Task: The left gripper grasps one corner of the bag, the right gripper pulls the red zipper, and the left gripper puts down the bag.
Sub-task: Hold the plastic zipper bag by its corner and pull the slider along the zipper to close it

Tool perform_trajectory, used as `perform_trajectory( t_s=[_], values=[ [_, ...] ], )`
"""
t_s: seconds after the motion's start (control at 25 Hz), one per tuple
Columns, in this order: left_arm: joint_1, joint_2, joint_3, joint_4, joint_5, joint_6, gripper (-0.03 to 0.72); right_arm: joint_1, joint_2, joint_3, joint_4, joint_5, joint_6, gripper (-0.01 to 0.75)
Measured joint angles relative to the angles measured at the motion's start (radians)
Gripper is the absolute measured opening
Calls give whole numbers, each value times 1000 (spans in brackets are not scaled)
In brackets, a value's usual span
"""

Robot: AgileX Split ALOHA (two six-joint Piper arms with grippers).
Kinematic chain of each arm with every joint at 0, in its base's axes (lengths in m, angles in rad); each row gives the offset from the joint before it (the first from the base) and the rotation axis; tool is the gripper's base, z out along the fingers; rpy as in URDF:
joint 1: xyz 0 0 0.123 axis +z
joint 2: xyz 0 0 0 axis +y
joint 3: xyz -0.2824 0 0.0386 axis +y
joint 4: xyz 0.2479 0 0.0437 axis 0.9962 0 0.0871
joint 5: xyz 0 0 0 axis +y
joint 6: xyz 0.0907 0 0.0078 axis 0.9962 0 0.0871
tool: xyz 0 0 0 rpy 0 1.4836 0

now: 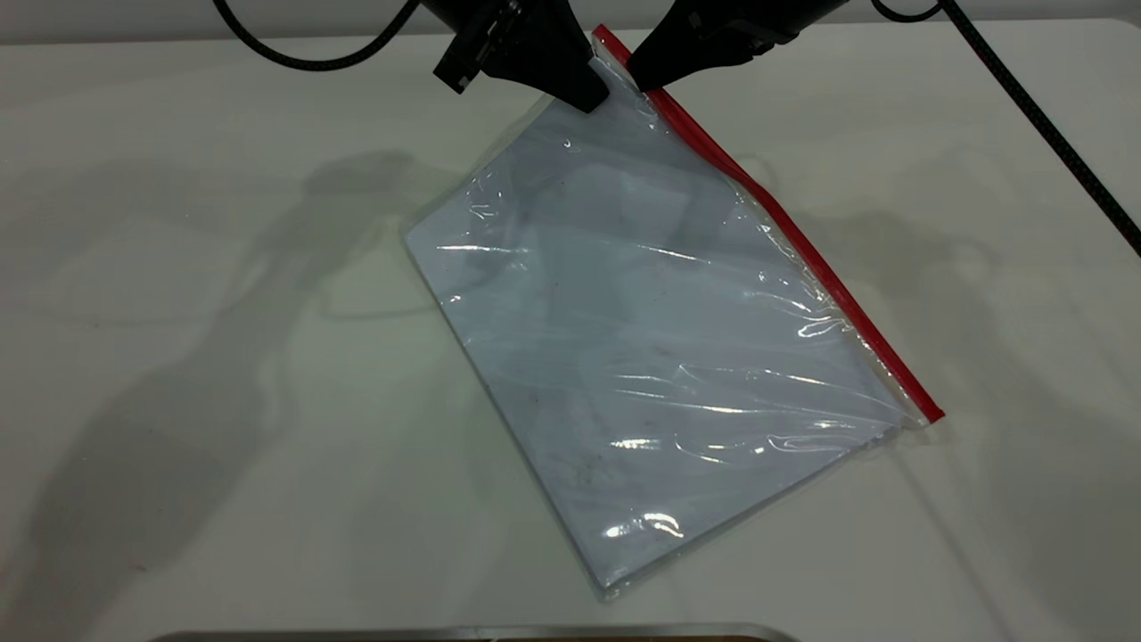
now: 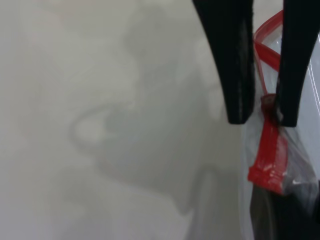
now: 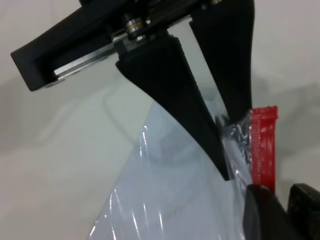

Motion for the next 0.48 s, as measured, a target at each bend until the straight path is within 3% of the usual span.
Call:
perform_trajectory(
  t_s=[0.28,0.48],
  values=[
    [0,0,0,0,0,-5,53,0,0,0,-28,26,25,38],
    [0,0,0,0,1,-7,53,0,0,-2,-43,33,44,32]
  ],
)
